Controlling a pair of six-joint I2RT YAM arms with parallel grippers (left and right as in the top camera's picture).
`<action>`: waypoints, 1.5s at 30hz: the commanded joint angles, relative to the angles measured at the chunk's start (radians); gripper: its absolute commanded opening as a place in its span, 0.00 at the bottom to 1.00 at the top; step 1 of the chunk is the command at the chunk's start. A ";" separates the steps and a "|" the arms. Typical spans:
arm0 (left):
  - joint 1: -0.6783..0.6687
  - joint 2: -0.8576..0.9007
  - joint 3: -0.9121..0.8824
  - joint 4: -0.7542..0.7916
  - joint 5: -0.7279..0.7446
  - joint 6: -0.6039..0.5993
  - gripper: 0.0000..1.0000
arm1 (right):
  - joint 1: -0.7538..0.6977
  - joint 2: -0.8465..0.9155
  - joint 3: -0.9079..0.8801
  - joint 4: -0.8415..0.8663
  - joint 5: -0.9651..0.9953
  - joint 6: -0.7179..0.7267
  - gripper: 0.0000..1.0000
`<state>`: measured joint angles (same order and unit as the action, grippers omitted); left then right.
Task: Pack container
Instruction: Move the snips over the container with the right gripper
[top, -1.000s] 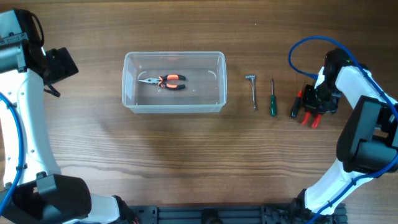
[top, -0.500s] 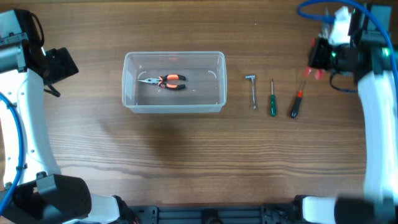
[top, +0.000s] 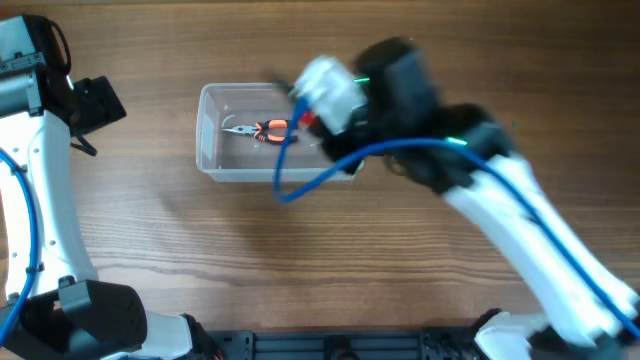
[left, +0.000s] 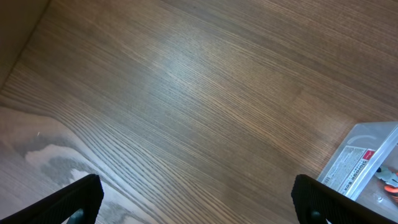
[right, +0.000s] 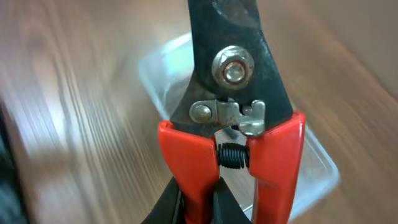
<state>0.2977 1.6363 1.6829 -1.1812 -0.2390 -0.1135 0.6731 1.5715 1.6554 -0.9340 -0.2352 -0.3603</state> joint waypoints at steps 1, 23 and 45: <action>0.003 0.003 -0.001 0.003 -0.005 0.002 1.00 | 0.037 0.151 -0.012 0.024 0.064 -0.471 0.04; 0.003 0.003 -0.001 0.003 -0.005 0.002 1.00 | -0.143 0.561 -0.012 0.333 0.124 -0.582 0.04; 0.003 0.003 -0.001 0.003 -0.005 0.002 1.00 | -0.143 0.512 0.002 0.336 0.126 -0.394 0.36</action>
<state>0.2977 1.6363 1.6829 -1.1809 -0.2386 -0.1135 0.5247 2.1262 1.6386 -0.6033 -0.0895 -0.8677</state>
